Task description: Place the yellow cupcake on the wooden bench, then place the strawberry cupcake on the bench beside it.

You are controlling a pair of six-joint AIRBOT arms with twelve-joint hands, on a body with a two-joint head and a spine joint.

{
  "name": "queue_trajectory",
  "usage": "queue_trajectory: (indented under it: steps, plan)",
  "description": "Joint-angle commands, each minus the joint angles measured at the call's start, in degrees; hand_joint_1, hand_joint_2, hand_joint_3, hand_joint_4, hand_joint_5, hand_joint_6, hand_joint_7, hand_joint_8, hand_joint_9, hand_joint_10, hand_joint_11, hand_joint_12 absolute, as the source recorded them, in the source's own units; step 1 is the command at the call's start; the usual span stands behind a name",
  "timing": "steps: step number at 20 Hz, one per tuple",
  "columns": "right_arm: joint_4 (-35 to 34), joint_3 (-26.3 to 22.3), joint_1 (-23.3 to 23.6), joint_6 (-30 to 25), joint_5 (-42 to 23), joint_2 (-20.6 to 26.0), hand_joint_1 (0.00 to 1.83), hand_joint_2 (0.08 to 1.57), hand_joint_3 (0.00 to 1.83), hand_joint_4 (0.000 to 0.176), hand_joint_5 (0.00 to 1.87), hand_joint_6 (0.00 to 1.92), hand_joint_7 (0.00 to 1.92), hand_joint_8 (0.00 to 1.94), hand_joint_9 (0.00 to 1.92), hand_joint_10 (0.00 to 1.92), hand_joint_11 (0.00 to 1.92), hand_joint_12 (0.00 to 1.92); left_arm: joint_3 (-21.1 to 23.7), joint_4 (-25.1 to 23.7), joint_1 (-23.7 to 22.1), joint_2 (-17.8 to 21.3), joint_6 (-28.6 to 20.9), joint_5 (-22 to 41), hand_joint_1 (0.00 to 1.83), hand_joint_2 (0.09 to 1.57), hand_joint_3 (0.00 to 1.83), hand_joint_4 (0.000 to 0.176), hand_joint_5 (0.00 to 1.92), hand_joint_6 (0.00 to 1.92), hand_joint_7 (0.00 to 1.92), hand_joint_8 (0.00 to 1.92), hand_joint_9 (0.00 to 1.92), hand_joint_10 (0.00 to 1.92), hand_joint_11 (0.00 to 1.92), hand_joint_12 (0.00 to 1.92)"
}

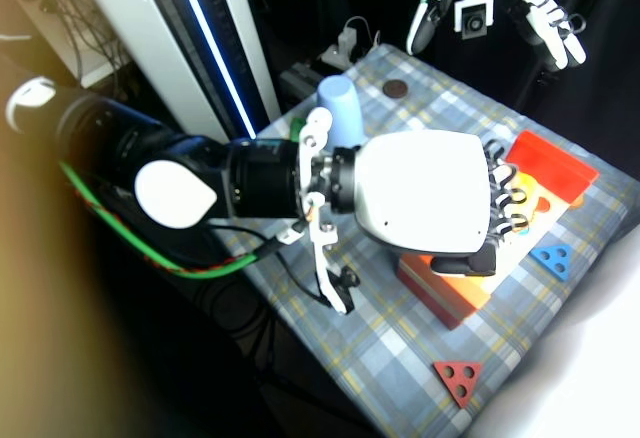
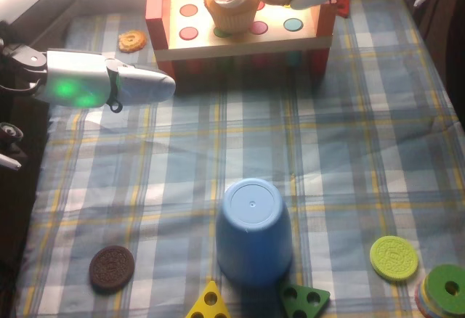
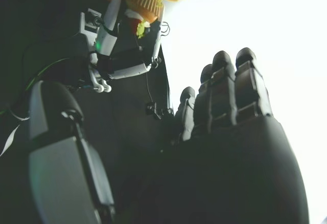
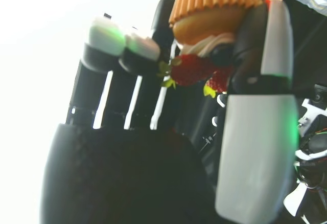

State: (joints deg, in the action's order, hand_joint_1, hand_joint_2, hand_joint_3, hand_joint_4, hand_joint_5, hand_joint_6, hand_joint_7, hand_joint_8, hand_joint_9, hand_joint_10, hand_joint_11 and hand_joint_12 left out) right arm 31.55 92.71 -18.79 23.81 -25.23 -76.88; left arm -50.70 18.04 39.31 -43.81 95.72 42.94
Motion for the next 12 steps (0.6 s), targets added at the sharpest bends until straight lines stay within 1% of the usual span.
queue_trajectory:
  steps: [1,2,3,4,5,6,7,8,9,10,11,12]
  plan:
    - [-1.72,0.16,1.22,-0.06,-6.07,-0.14,1.29,1.01,0.0,0.0,1.39,0.04,1.18,0.88,1.03,1.34,0.9,1.73,-0.39,-0.59,-0.78,-0.15,-0.41,6.67,0.84,0.81,0.0,0.176,0.0,0.0,0.12,0.01,0.15,0.01,0.0,0.0]
    - [-1.69,0.13,1.24,-0.06,-6.2,-0.14,1.3,1.03,0.0,0.0,1.38,0.03,1.15,0.97,1.04,1.64,1.0,1.88,-0.39,-0.62,-0.8,-0.15,-0.41,6.67,0.84,0.81,0.0,0.176,0.0,0.0,0.12,0.01,0.15,0.01,0.0,0.0]
    - [-1.58,0.09,1.24,-0.06,-6.22,-0.13,1.29,1.03,0.0,0.0,1.37,0.02,1.13,1.01,1.04,1.76,1.05,1.91,-0.39,-0.65,-0.8,-0.15,-0.41,6.67,0.84,0.8,0.0,0.176,0.01,0.0,0.12,0.01,0.17,0.02,0.0,0.0]
    - [-1.57,0.02,1.24,-0.06,-6.2,-0.12,1.23,0.99,0.0,0.0,1.37,0.22,1.16,0.98,1.07,1.84,1.08,1.92,-0.4,-0.65,-0.8,-0.15,-0.41,6.66,0.83,0.81,0.0,0.176,0.01,0.0,0.12,0.01,0.17,0.01,0.0,0.0]
    - [-1.57,-0.03,1.24,-0.06,-6.0,-0.12,1.28,1.02,0.0,0.0,1.34,0.13,1.16,0.96,1.15,1.82,1.18,1.92,-0.4,-0.65,-0.8,-0.15,-0.41,6.61,0.83,0.81,0.0,0.176,0.0,0.0,0.12,0.0,0.16,0.01,0.0,0.0]
    - [-1.53,-0.02,1.24,-0.06,-5.69,-0.12,1.3,1.03,0.0,0.0,1.33,0.09,1.17,0.96,1.21,1.8,1.21,1.92,-0.4,-0.62,-0.79,-0.16,-0.41,6.58,0.82,0.81,0.01,0.176,0.0,0.0,0.11,0.0,0.15,0.01,0.0,0.0]
    - [-1.3,-0.01,1.24,-0.06,-5.43,-0.12,1.29,1.03,0.0,0.0,1.32,0.08,1.16,0.98,1.19,1.66,1.14,1.92,-0.42,-0.58,-0.78,-0.22,-0.41,6.49,0.8,0.81,0.0,0.176,0.0,0.0,0.12,0.0,0.18,0.02,0.0,0.0]
    - [-1.07,-0.01,1.24,-0.06,-5.2,-0.12,1.3,1.01,0.0,0.0,1.34,0.09,1.22,0.83,1.17,1.59,1.12,1.92,-0.43,-0.58,-0.79,-0.31,-0.41,6.39,0.78,0.81,0.0,0.176,0.0,0.0,0.13,0.01,0.2,0.02,0.0,0.0]
    - [-0.81,-0.01,1.24,-0.06,-4.96,-0.11,1.29,0.99,0.0,0.0,1.35,0.18,1.33,0.54,1.14,1.41,1.02,1.83,-0.44,-0.58,-0.78,-0.37,-0.41,6.39,0.78,0.81,0.0,0.176,0.0,0.0,0.12,0.0,0.19,0.02,0.0,0.0]
    - [-0.55,-0.01,1.24,-0.06,-4.69,-0.11,1.29,0.98,0.0,0.0,1.29,0.35,1.4,0.36,1.16,0.99,0.93,1.51,-0.46,-0.58,-0.78,-0.42,-0.41,6.37,0.78,0.81,0.0,0.176,0.0,0.0,0.12,0.0,0.19,0.02,0.0,0.0]
    - [-0.44,-0.01,1.24,-0.06,-4.38,-0.11,1.28,0.99,0.0,0.0,1.33,0.28,1.32,0.5,1.15,0.74,0.8,1.4,-0.47,-0.58,-0.78,-0.43,-0.41,6.4,0.81,0.8,0.0,0.176,0.0,0.0,0.11,0.0,0.18,0.01,0.0,0.0]
    - [-0.38,0.02,1.24,-0.05,-4.15,-0.11,1.28,0.98,0.0,0.0,1.33,0.29,1.33,0.47,1.18,0.62,0.83,1.33,-0.47,-0.58,-0.78,-0.43,-0.41,6.41,0.83,0.8,0.0,0.176,0.0,0.0,0.09,0.0,0.16,0.0,0.0,0.0]
